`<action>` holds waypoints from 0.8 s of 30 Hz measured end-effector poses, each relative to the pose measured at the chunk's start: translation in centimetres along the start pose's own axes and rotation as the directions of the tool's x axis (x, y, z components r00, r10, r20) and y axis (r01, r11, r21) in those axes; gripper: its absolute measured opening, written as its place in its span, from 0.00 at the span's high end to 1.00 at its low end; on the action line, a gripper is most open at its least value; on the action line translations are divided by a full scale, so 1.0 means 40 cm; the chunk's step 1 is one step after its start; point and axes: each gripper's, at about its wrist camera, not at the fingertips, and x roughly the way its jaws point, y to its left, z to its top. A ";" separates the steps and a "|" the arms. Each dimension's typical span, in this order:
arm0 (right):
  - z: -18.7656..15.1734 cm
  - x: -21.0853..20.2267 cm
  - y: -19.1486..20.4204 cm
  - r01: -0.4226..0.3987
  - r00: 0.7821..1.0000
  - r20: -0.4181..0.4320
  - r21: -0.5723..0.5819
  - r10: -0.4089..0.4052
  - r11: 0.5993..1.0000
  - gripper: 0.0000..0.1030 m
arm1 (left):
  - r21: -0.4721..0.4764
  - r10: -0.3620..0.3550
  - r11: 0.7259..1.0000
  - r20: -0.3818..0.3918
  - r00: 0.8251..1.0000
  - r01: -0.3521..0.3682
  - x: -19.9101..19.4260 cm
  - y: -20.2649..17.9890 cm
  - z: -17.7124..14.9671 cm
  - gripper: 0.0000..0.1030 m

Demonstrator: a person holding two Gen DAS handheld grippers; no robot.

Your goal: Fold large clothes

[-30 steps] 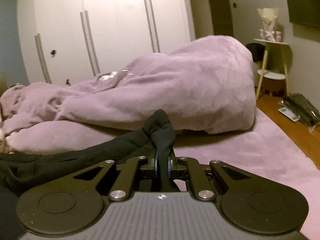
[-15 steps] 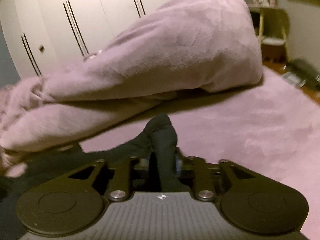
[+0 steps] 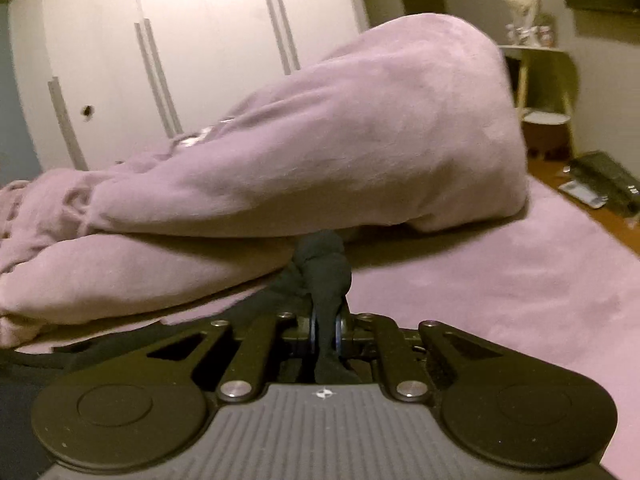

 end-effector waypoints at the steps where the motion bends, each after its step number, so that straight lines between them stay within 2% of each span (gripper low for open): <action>1: 0.000 0.017 0.002 0.018 1.000 -0.021 -0.002 -0.018 1.000 0.92 | 0.018 0.038 0.999 0.008 0.999 -0.038 0.004 -0.014 0.003 0.71; 2: -0.004 0.040 0.004 0.042 0.997 -0.062 -0.002 -0.042 0.999 0.91 | 0.040 0.083 0.996 -0.002 0.997 -0.083 0.011 -0.029 0.003 0.62; 4: -0.019 0.062 0.000 0.080 0.990 -0.116 0.035 -0.076 0.996 0.89 | 0.069 0.150 0.986 0.004 0.989 -0.149 0.008 -0.042 0.000 0.63; 6: -0.017 0.030 -0.003 0.098 0.994 -0.061 0.085 -0.092 0.992 0.82 | 0.077 0.163 0.983 0.066 0.985 -0.167 -0.031 -0.044 0.000 0.63; 7: -0.014 0.002 0.004 0.082 0.997 -0.012 0.098 -0.082 0.992 0.82 | 0.070 0.140 0.987 0.090 0.986 -0.147 -0.061 -0.051 0.000 0.63; 9: -0.019 -0.063 0.042 0.033 0.996 0.077 0.091 -0.040 0.995 0.78 | 0.047 -0.007 0.999 0.104 0.995 0.002 -0.121 -0.071 -0.007 0.60; 11: -0.044 -0.101 0.094 -0.138 0.987 0.092 0.098 0.129 0.986 0.74 | 0.030 -0.166 0.986 0.061 0.984 0.165 -0.143 -0.116 -0.022 0.50; 12: -0.062 -0.103 0.125 -0.238 0.970 0.069 0.108 0.232 0.965 0.72 | 0.023 -0.237 0.971 0.019 0.971 0.236 -0.134 -0.150 -0.033 0.48; 13: -0.084 -0.098 0.155 -0.320 0.947 0.049 0.127 0.316 0.939 0.72 | 0.024 -0.263 0.964 -0.006 0.965 0.263 -0.118 -0.176 -0.043 0.46; 14: -0.104 -0.080 0.183 -0.406 0.912 0.013 0.144 0.409 0.902 0.72 | 0.032 -0.258 0.965 -0.030 0.966 0.259 -0.094 -0.204 -0.053 0.47; 15: -0.126 -0.053 0.216 -0.458 0.883 -0.038 0.148 0.468 0.877 0.74 | 0.047 -0.240 0.969 -0.061 0.969 0.243 -0.067 -0.233 -0.063 0.47; 16: -0.147 -0.029 0.247 -0.451 0.883 -0.084 0.127 0.462 0.884 0.74 | 0.068 -0.217 0.972 -0.099 0.971 0.224 -0.037 -0.259 -0.071 0.48; 18: -0.177 0.014 0.290 -0.409 0.902 -0.145 0.020 0.408 0.912 0.75 | 0.092 -0.153 0.982 -0.130 0.980 0.165 0.002 -0.282 -0.084 0.48; 20: -0.186 0.049 0.286 -0.310 0.945 -0.142 -0.092 0.296 0.946 0.79 | 0.119 -0.106 0.986 -0.095 0.990 0.117 0.023 -0.279 -0.095 0.42; 21: -0.179 0.066 0.262 -0.267 0.959 -0.126 -0.108 0.253 0.958 0.82 | 0.117 -0.077 0.989 -0.089 0.993 0.087 0.035 -0.271 -0.098 0.40; 22: -0.169 0.077 0.228 -0.235 0.968 -0.112 -0.079 0.226 0.969 0.82 | 0.100 -0.073 0.992 -0.090 0.993 0.082 0.044 -0.255 -0.104 0.35; 24: -0.136 0.094 0.135 -0.173 0.982 -0.073 0.016 0.174 0.985 0.92 | 0.031 -0.070 0.997 -0.094 0.993 0.073 0.065 -0.213 -0.107 0.28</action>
